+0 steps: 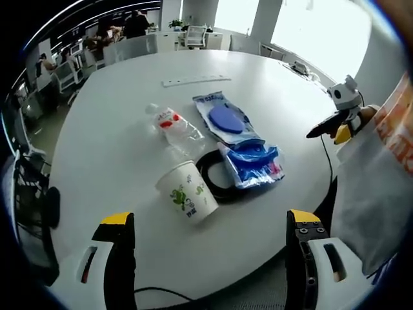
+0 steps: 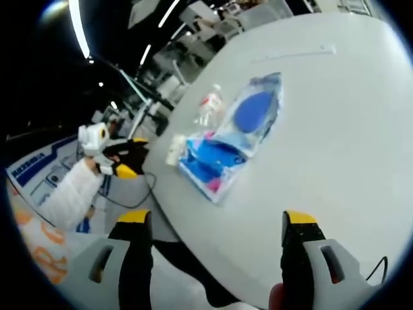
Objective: Arrange the tabletop items into an orderly group along one side of the table until the central work area is clear of visible clutter.
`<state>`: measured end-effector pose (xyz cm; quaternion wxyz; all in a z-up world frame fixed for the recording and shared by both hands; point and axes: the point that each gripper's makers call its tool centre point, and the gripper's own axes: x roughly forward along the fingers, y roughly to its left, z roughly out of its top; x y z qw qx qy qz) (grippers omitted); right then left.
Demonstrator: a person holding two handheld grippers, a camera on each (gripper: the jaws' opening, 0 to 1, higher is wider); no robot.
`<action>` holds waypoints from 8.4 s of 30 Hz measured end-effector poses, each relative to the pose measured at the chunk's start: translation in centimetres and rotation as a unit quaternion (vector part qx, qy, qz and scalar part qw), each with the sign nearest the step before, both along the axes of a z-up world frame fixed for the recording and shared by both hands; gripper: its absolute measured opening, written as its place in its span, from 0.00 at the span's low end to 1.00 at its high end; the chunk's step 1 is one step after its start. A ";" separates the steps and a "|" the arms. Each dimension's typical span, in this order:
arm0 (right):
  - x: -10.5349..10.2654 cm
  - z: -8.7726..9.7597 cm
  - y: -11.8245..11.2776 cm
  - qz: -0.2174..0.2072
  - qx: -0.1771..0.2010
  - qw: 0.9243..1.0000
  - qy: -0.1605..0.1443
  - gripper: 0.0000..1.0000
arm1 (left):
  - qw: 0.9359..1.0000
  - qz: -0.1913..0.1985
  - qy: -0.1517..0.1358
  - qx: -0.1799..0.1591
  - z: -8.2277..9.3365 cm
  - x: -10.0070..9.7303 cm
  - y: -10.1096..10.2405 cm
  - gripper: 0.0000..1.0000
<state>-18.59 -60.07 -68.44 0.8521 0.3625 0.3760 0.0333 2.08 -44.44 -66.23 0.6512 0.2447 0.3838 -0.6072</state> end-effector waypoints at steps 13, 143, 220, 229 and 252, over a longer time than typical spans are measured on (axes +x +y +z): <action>0.0 -0.2 0.1 -0.002 0.006 1.000 0.004 0.81 | 1.000 0.025 0.003 -0.009 0.1 1.0 -0.8 0.99; -2.4 -2.8 -9.0 -0.220 0.111 0.969 0.025 0.64 | 0.927 0.360 0.086 -0.059 -9.6 17.4 -23.6 0.21; -4.6 -0.5 -7.0 -0.229 0.091 0.969 -0.016 0.63 | 0.978 0.047 -0.099 -0.175 6.6 18.5 -20.2 0.21; -4.5 -0.9 -6.9 -0.226 0.092 0.970 -0.006 0.63 | 0.983 0.032 -0.092 -0.154 5.0 18.7 -20.1 0.21; -4.8 -1.6 -6.2 -0.209 0.094 0.973 0.003 0.62 | 0.982 0.022 -0.097 -0.161 3.4 21.4 -19.8 0.22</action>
